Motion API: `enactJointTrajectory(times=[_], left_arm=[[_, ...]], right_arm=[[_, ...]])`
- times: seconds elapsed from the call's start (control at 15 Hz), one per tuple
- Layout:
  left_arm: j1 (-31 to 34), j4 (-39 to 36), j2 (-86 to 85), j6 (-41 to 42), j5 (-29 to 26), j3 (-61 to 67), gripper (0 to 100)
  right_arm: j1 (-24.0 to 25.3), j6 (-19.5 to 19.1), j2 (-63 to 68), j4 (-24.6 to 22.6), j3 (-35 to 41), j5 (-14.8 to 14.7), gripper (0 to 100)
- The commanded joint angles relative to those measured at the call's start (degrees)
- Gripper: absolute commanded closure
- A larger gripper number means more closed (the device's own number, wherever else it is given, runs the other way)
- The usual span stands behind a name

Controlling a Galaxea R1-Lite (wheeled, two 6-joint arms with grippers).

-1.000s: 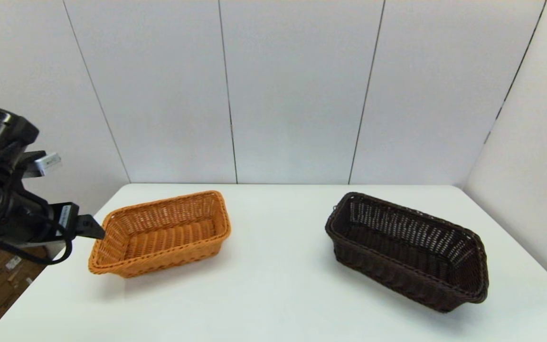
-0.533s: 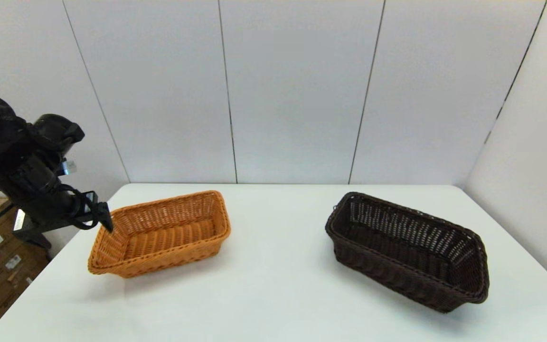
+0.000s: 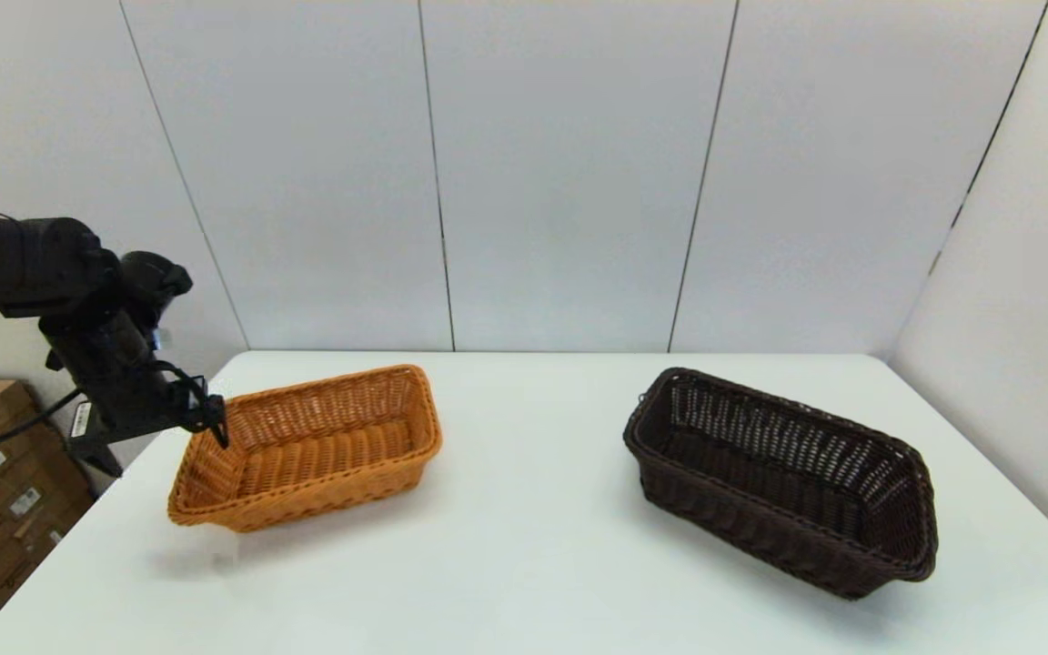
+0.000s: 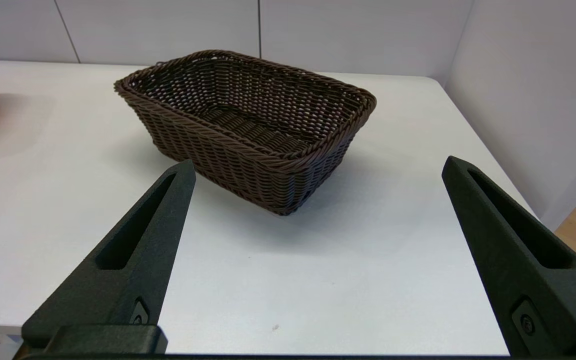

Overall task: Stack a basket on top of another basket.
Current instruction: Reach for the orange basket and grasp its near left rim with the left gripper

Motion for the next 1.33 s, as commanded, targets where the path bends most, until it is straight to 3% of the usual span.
enactJointTrajectory(times=[0.07,0.8,0.87,1.33], left_arm=[[0.00,0.18,4.91,-0.23,-3.47,-2.37,0],[0.44,-2.46,12.55,-0.32,-3.73,-3.78,0],[0.44,-2.46,12.55,-0.32,-3.73,-3.87,100],[0.44,-5.62,14.31,-0.23,-3.91,-3.52,100]], right_arm=[[0.00,-0.04,0.07,0.02,0.09,0.04,0],[0.00,-0.04,0.07,0.02,0.09,0.04,0],[0.00,-0.04,0.07,0.02,0.09,0.04,0],[0.00,-0.04,0.07,0.02,0.09,0.04,0]])
